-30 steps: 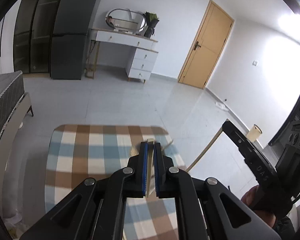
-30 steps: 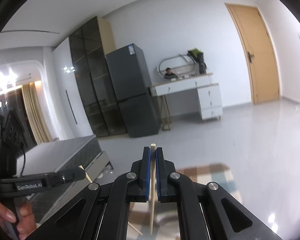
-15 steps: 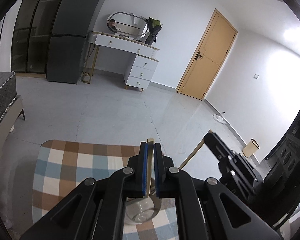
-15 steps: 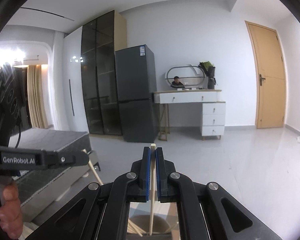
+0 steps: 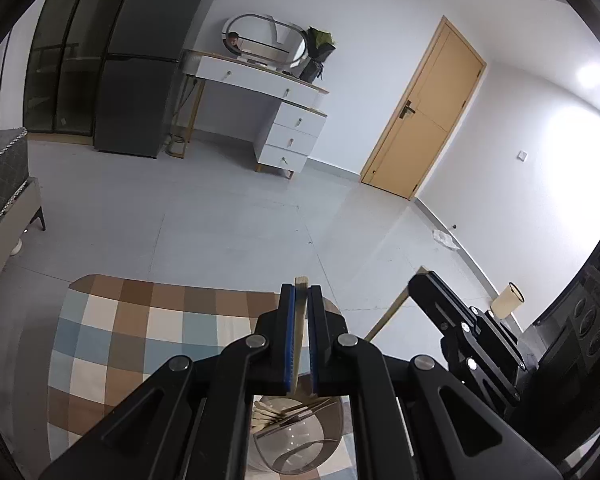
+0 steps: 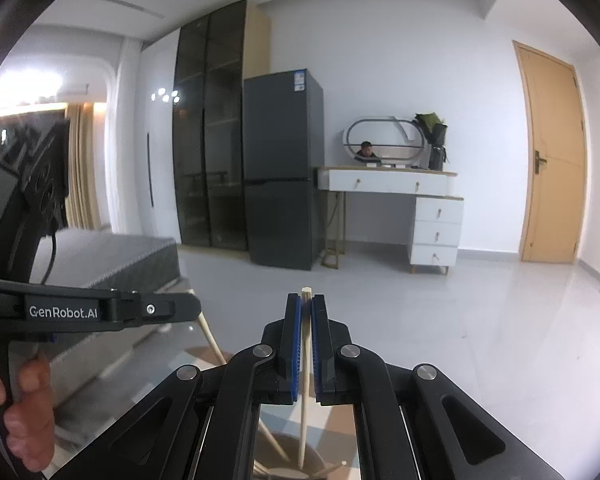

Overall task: Organize utensils
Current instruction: 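Carry both held chopsticks up over the white holder, then open both grippers above the holder to drop the chopsticks in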

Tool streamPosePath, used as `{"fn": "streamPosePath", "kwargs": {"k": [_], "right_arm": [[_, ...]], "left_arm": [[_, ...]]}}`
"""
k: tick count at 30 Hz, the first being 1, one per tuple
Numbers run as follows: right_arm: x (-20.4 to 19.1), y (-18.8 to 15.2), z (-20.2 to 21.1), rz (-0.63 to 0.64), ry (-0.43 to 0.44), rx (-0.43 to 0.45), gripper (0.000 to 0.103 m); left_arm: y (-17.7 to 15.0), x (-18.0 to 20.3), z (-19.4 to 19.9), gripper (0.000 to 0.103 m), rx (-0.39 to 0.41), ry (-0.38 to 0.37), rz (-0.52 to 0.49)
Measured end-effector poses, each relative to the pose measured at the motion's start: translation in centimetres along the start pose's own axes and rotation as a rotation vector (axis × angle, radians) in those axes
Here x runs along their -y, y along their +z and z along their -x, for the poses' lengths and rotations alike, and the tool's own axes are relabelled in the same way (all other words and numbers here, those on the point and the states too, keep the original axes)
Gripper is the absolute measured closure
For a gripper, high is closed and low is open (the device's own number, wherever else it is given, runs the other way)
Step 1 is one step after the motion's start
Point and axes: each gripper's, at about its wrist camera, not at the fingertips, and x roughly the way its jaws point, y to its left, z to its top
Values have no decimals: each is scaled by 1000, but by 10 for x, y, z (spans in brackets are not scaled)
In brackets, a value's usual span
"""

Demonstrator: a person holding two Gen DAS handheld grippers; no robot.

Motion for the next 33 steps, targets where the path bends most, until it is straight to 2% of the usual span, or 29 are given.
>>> {"fn": "streamPosePath", "kwargs": {"k": [9,17,19,22,24,26,33], "right_arm": [[-7,-19,-6,48,19,-46,99],[-4,-39,-7,13,31,-119,97],[-5,-43,-5,-4,26,-137,90],[-3,-46,5,-43,24,-141,83],[-1,-47,14,-70,14,-139,77],[1,-48,22,-95,9,-140,70],[-7,-41,63,-157,-22,-135,60]], "left_arm": [[-10,2,-15,102,-63,11,-39],[-17,3,-16,101,-134,39,-52],[-17,6,-13,97,-146,63,-63],[-18,7,-5,78,-148,85,-71],[-18,8,7,59,-126,101,-80],[-18,8,20,51,-103,134,-86],[-19,11,70,46,-93,173,-64]]}}
